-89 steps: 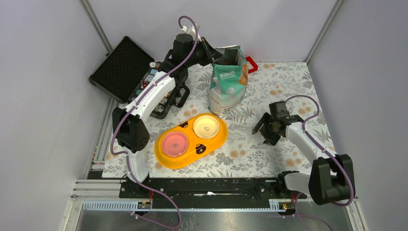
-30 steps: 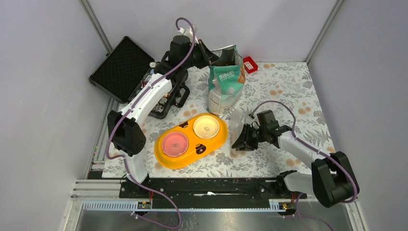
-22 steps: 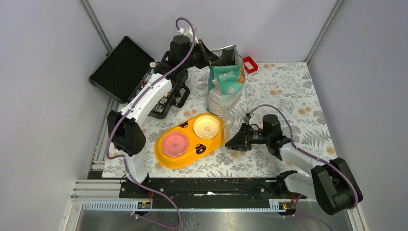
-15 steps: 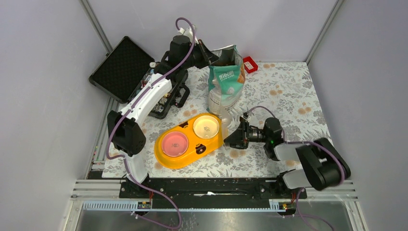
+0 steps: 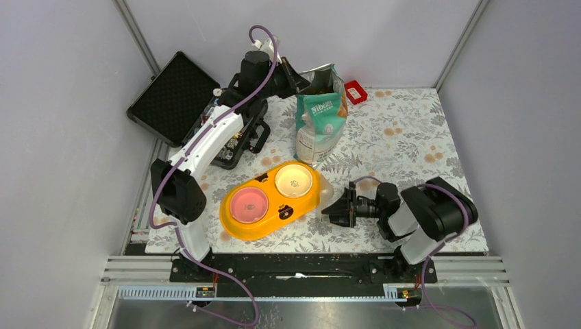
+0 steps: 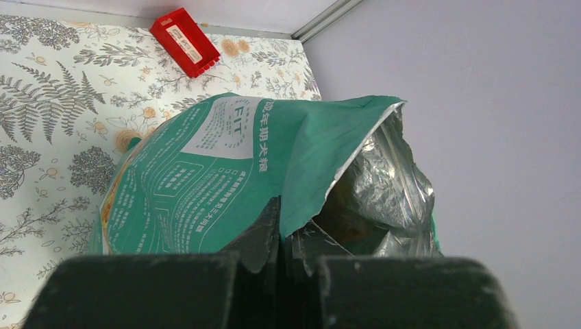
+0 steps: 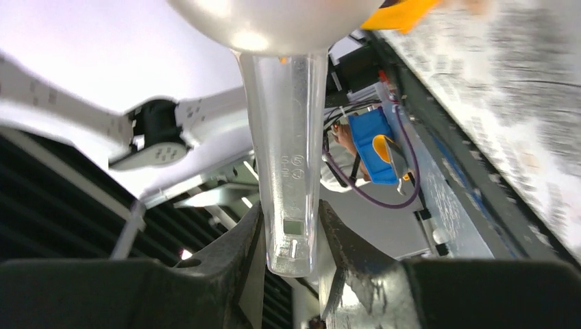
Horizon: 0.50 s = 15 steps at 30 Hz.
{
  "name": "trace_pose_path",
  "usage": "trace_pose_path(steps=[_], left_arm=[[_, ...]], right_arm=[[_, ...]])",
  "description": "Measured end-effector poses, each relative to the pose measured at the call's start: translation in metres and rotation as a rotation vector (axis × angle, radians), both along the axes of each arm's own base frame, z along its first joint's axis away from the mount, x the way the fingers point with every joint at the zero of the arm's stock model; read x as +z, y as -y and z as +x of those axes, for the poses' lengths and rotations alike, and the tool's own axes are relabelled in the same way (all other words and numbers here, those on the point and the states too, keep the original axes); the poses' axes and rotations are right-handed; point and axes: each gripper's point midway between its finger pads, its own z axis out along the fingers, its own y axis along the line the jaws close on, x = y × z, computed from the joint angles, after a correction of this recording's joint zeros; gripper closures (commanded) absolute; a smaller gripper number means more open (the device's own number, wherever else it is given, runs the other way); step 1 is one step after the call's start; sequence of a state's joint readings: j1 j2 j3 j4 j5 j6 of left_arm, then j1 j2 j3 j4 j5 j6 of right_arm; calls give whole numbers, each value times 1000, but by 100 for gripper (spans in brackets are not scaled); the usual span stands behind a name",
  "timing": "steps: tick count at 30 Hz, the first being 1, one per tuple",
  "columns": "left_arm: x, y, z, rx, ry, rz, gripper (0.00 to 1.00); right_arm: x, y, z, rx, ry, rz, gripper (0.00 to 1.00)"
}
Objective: Serve the pet food
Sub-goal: Pick up the spatula from the center of the board.
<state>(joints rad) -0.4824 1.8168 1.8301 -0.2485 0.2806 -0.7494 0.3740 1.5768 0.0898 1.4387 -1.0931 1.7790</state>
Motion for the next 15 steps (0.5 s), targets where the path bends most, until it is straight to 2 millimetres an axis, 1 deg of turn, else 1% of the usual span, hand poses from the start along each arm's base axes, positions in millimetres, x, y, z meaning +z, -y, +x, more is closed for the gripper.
trace_pose_path(steps=[2, 3, 6, 11, 14, 15], left_arm=[[0, 0, 0, -1, 0, 0, 100], [0, 0, 0, -1, -1, 0, 100], [-1, 0, 0, -1, -1, 3, 100], [-1, -1, -1, -2, 0, 9, 100], [-1, -1, -1, -2, -2, 10, 100], [-1, -1, -1, -2, -2, 10, 100]], right_arm=[[-23, 2, -2, -17, -91, -46, 100], [-29, 3, -4, -18, -99, -57, 100], [-28, 3, -1, -29, -59, -54, 100], [-28, 5, 5, -50, -54, -55, 100], [-32, 7, 8, -56, -53, -59, 100], [-33, 8, 9, -63, -47, -61, 98]])
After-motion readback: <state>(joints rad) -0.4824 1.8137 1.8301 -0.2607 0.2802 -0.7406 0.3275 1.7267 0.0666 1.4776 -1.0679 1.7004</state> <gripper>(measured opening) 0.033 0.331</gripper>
